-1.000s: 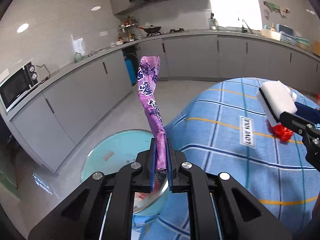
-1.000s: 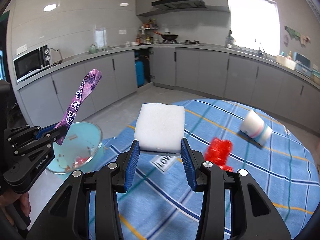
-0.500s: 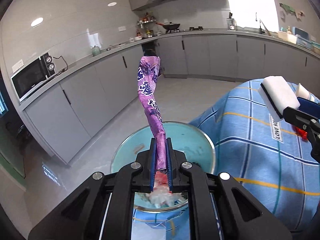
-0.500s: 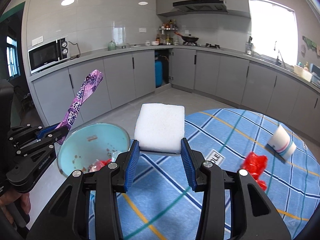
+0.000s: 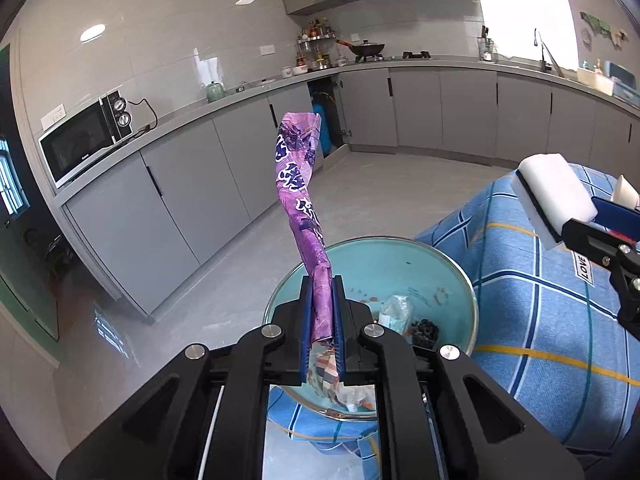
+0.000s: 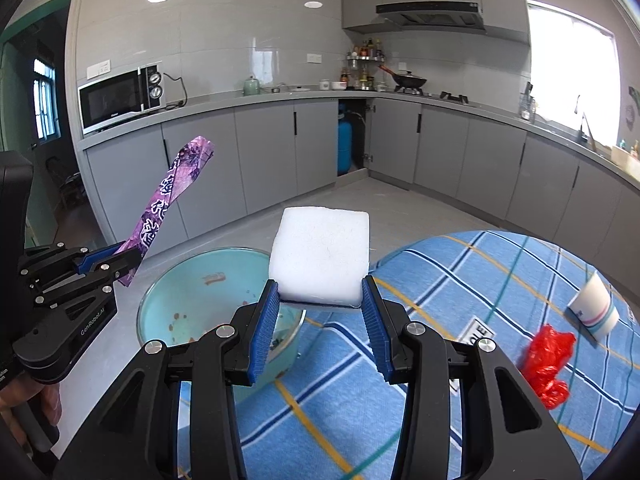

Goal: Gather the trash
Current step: 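Carry the purple wrapper and white sponge over the blue bucket with both grippers, then open the right gripper over the bucket while the left gripper releases the purple wrapper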

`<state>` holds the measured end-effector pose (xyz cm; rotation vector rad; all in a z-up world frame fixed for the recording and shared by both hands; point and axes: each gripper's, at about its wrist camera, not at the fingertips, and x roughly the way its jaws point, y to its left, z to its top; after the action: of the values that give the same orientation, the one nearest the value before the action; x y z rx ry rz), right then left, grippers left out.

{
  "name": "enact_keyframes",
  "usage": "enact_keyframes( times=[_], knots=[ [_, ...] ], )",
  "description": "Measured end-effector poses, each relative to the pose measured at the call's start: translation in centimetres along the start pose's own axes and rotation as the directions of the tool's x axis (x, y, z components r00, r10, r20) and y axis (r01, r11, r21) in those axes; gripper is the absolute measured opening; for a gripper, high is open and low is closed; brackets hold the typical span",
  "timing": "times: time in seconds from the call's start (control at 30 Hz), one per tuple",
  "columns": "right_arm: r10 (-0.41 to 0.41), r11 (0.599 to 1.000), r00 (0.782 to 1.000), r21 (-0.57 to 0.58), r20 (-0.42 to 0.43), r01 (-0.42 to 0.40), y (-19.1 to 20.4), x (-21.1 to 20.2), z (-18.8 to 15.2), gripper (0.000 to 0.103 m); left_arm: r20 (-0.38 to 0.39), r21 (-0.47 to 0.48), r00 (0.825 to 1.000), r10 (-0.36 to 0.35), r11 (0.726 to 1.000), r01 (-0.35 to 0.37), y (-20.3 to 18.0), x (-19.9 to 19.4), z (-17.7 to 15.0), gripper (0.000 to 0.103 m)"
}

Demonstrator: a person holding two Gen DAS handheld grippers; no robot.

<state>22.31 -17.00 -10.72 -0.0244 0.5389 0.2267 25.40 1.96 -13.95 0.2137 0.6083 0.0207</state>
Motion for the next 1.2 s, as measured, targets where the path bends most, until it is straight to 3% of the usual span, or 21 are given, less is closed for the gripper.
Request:
enact_keyframes(
  times=[0.8, 0.93, 1.0, 1.03, 1.13, 1.2],
  knots=[
    [0.081, 0.995, 0.996, -0.05, -0.034, -0.082, 3.0, 3.1, 0.1, 0.043, -0.042, -0.029, 0.999, 0.017, 0.999, -0.018, 1.5, 1.3, -0.3, 0.011],
    [0.099, 0.993, 0.995, -0.056, -0.024, -0.1, 3.4, 3.5, 0.1, 0.054, -0.051, -0.027, 0.998, 0.033, 0.999, -0.035, 1.7, 1.5, -0.2, 0.016],
    [0.1, 0.993, 0.995, -0.054, -0.022, -0.101, 3.3, 3.8, 0.1, 0.061, -0.056, -0.026, 0.997, 0.059, 0.998, -0.06, 1.7, 1.7, -0.4, 0.027],
    [0.097, 0.994, 0.995, -0.048, -0.023, -0.098, 3.1, 3.9, 0.0, 0.065, -0.056, -0.024, 0.996, 0.068, 0.997, -0.069, 1.7, 1.7, -0.4, 0.039],
    [0.08, 0.996, 0.996, -0.03, -0.029, -0.081, 2.4, 4.0, -0.3, 0.065, -0.066, -0.012, 0.995, 0.075, 0.997, -0.076, 1.6, 2.0, -0.6, 0.041],
    [0.067, 0.997, 0.997, -0.025, -0.028, -0.068, 2.0, 3.8, -0.3, 0.066, -0.062, -0.007, 0.994, 0.09, 0.996, -0.09, 1.4, 2.1, -0.7, 0.049]
  ],
)
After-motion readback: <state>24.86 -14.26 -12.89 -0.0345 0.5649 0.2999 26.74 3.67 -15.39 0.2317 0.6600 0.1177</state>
